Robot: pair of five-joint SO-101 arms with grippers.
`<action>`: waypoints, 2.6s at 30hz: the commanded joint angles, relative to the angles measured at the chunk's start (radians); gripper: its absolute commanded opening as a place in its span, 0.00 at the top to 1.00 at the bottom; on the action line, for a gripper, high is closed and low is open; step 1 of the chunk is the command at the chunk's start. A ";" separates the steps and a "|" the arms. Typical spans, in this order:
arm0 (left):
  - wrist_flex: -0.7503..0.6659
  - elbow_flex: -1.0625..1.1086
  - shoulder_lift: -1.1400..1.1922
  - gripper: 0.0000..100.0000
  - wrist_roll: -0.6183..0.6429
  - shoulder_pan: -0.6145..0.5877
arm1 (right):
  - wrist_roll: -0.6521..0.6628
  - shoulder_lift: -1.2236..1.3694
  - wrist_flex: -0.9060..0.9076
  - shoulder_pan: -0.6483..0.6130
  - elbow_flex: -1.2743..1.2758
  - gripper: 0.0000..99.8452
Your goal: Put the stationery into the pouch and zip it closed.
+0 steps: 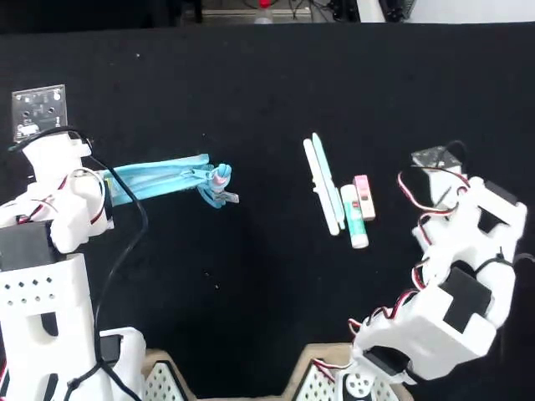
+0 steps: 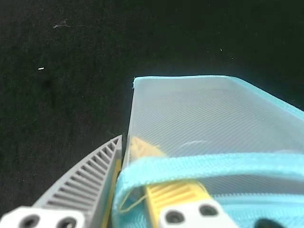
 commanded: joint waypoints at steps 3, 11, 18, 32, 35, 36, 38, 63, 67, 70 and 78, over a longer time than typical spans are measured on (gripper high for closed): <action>-0.003 0.016 0.002 0.97 0.012 -0.005 | 0.015 -0.013 0.041 -0.032 -0.039 0.88; -0.003 0.016 0.002 0.97 0.012 -0.005 | 0.020 0.114 0.044 0.037 -0.143 0.88; -0.003 0.016 0.002 0.97 0.012 -0.005 | 0.069 0.163 0.064 0.037 -0.145 0.88; -0.003 0.016 0.002 0.97 0.012 -0.005 | 0.066 0.059 0.199 0.043 -0.151 0.99; -0.003 0.016 0.002 0.97 0.012 -0.005 | 0.071 -0.053 0.275 0.034 -0.151 0.99; -0.003 0.016 0.002 0.97 0.012 -0.005 | 0.072 -0.091 0.295 0.031 -0.151 0.99; -0.003 0.016 0.002 0.97 0.012 -0.005 | 0.072 -0.174 0.322 0.005 -0.151 0.99; -0.009 0.035 0.002 0.97 0.012 -0.005 | -0.736 -1.194 0.256 -0.994 -0.312 0.99; -0.009 0.035 0.002 0.97 0.012 -0.005 | -0.864 -1.251 0.094 -1.191 -0.325 0.99; -0.009 0.033 0.002 0.97 0.012 -0.005 | -0.902 -1.262 -0.025 -1.307 -0.309 0.99; -0.009 0.035 0.002 0.97 0.012 -0.005 | -0.898 -1.259 -0.457 -1.478 -0.170 0.99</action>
